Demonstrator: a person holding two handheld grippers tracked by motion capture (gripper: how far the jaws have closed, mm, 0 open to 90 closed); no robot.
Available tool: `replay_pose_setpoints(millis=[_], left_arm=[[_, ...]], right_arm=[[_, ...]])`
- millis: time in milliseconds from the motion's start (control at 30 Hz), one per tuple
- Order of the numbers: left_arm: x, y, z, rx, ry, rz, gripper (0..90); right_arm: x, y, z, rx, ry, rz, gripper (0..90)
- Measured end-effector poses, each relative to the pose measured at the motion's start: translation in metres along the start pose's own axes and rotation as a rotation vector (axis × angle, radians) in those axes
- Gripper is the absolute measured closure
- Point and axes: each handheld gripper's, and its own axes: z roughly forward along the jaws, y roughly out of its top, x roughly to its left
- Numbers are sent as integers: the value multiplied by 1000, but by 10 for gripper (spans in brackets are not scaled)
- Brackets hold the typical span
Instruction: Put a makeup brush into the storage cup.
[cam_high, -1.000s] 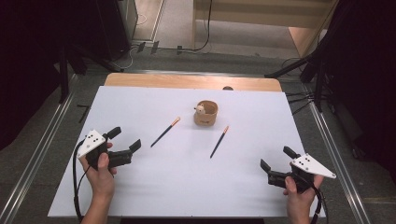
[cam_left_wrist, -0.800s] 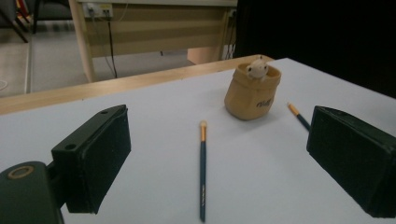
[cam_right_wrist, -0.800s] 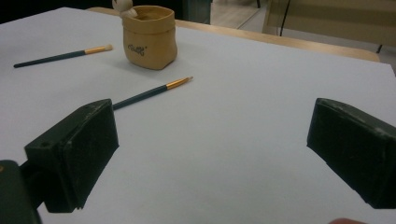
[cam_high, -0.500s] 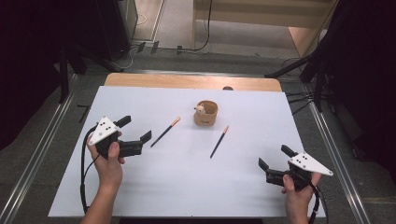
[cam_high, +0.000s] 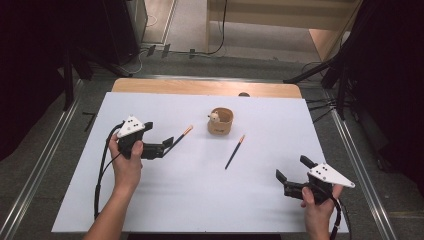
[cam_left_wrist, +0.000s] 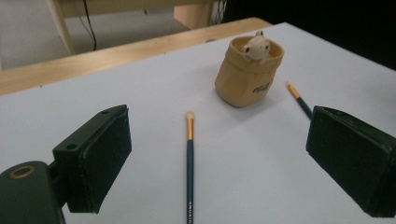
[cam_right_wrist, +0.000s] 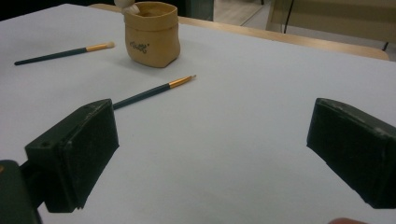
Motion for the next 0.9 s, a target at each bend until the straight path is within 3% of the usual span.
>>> replay_pose_setpoints(millis=[33, 200, 267, 300, 333, 367, 400, 467, 500, 533, 567, 600, 667, 700, 733, 800, 900], left_arm=[[1, 1, 2, 17, 13, 0, 148], [4, 6, 12, 98, 4, 11, 140], [5, 8, 20, 165, -8, 18, 143], [5, 8, 20, 165, -8, 18, 154], [4, 9, 26, 230, -39, 21, 189], [4, 9, 26, 230, -39, 21, 219], [1, 10, 32, 289, -52, 37, 222], [-1, 10, 38, 342, -37, 55, 215], [-1, 10, 38, 342, -37, 55, 205], [-2, 10, 43, 391, -37, 69, 188], [-2, 10, 43, 391, -37, 69, 182], [-2, 11, 48, 422, -36, 82, 176], [-3, 11, 53, 452, -7, 93, 157], [-3, 11, 53, 452, -7, 93, 169], [-3, 12, 59, 498, 13, 80, 180], [-2, 12, 64, 542, 40, 78, 205], [-1, 13, 69, 574, 54, 85, 282]], right_arm=[[0, 0, 1, 0, 2, -1, 25], [1, -1, 2, 8, 1, -5, 25], [1, -1, 2, 10, 2, -3, 25], [1, -1, 2, 11, 2, -2, 25], [0, -1, 2, 13, -1, 0, 25], [0, -1, 2, 12, 0, 0, 25], [0, -2, 2, 14, 1, 0, 26], [0, -2, 2, 15, 1, 0, 26], [0, -2, 2, 15, 1, 0, 26], [0, -2, 3, 15, 3, -4, 26], [0, -2, 3, 16, 3, -4, 26], [0, -2, 3, 18, 2, -2, 26], [1, -2, 4, 21, 1, -4, 27], [1, -2, 4, 22, 3, -5, 27], [1, -2, 4, 23, 3, -5, 27], [1, -3, 5, 27, 2, -5, 27], [1, -3, 6, 28, 2, -7, 28]])
